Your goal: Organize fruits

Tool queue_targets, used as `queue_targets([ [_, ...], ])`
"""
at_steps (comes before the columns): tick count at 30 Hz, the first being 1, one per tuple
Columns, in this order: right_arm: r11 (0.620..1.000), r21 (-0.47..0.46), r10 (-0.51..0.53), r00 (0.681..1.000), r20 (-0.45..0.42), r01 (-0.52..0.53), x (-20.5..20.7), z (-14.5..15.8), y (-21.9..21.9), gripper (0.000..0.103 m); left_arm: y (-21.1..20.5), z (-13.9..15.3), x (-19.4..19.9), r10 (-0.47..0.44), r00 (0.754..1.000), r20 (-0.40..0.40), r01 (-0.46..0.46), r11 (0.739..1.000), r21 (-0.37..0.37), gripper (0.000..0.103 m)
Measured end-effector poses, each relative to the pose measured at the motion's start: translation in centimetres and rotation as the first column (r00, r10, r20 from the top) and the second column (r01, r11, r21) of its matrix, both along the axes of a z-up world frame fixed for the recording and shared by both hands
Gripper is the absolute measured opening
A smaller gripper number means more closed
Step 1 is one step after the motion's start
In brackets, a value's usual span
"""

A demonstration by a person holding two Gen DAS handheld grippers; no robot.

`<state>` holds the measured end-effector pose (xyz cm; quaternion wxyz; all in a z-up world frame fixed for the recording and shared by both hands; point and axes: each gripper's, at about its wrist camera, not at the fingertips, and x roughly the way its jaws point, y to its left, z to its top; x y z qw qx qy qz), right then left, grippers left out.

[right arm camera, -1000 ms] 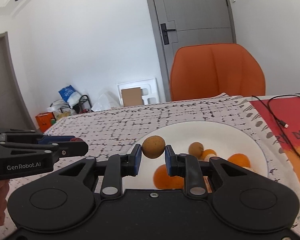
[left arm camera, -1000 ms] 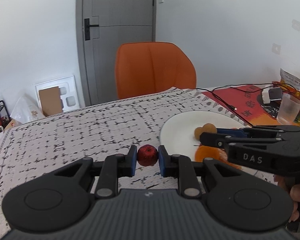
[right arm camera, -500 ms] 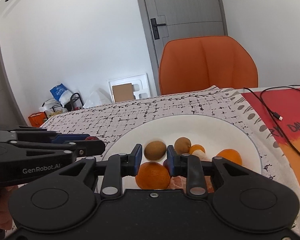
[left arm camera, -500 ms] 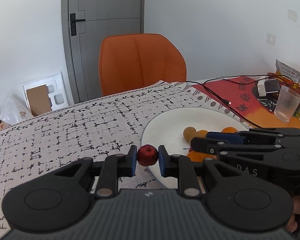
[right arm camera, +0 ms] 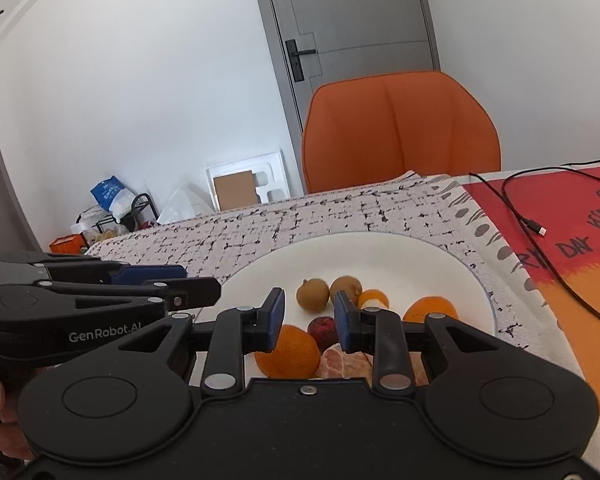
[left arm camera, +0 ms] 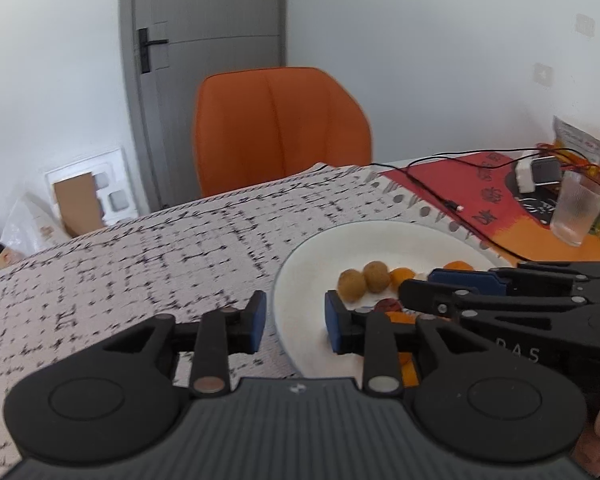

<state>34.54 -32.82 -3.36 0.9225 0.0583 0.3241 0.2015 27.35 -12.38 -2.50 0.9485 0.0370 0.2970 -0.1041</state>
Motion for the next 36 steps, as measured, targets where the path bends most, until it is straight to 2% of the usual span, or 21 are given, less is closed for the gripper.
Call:
queue_targets([
  [2,1.0,-0.024,0.002,1.0,0.011,-0.001,-0.2,0.1,0.3,0.029,0.7,0.1,-0.5,0.022,1.0,-0.002,-0.022,1.0,-0.016,0.044],
  [4,1.0,-0.013,0.016,1.0,0.012,-0.016,-0.3,0.3,0.5,0.029,1.2,0.2,-1.0,0.039,0.999,0.0,-0.039,0.999,-0.013,0.06],
  [8,1.0,-0.007,0.028,1.0,0.003,-0.028,-0.5,0.3,0.9,0.03,2.0,0.7,-2.2,0.057,0.998,0.007,-0.057,0.998,0.003,0.071],
  [10,0.999,-0.013,0.029,1.0,-0.01,-0.03,-0.5,0.3,1.2,0.031,2.5,1.1,-2.7,0.087,0.996,0.018,-0.087,0.996,0.011,0.081],
  [12,0.999,-0.028,0.029,1.0,-0.009,-0.029,-0.7,0.6,1.5,0.036,3.0,1.5,-3.3,0.102,0.994,0.026,-0.102,0.995,0.005,0.085],
  [14,0.999,-0.034,0.026,1.0,-0.003,-0.026,-1.0,1.0,1.7,0.048,3.5,1.9,-3.8,0.108,0.994,0.029,-0.108,0.994,0.001,0.087],
  [16,0.999,-0.036,0.023,1.0,0.009,-0.022,-1.5,1.4,1.8,0.053,3.8,2.2,-4.4,0.114,0.993,0.039,-0.114,0.993,0.006,0.091],
  [19,0.999,-0.039,0.028,0.999,0.019,-0.027,-2.1,1.9,1.9,0.055,4.4,2.6,-5.4,0.122,0.991,0.053,-0.122,0.992,0.004,0.096],
  [27,0.999,-0.031,0.031,0.999,0.014,-0.031,-3.6,2.5,1.8,0.065,6.0,3.2,-7.5,0.151,0.987,0.054,-0.151,0.989,-0.005,0.099],
  [29,0.999,-0.027,0.032,0.999,0.023,-0.032,-4.1,2.8,1.7,0.075,6.3,3.3,-8.1,0.155,0.986,0.058,-0.155,0.988,-0.009,0.1],
  [36,0.999,-0.036,0.022,0.998,0.053,-0.02,-6.1,4.1,1.6,0.098,7.5,4.1,-10.5,0.192,0.979,0.063,-0.19,0.981,-0.028,0.103],
])
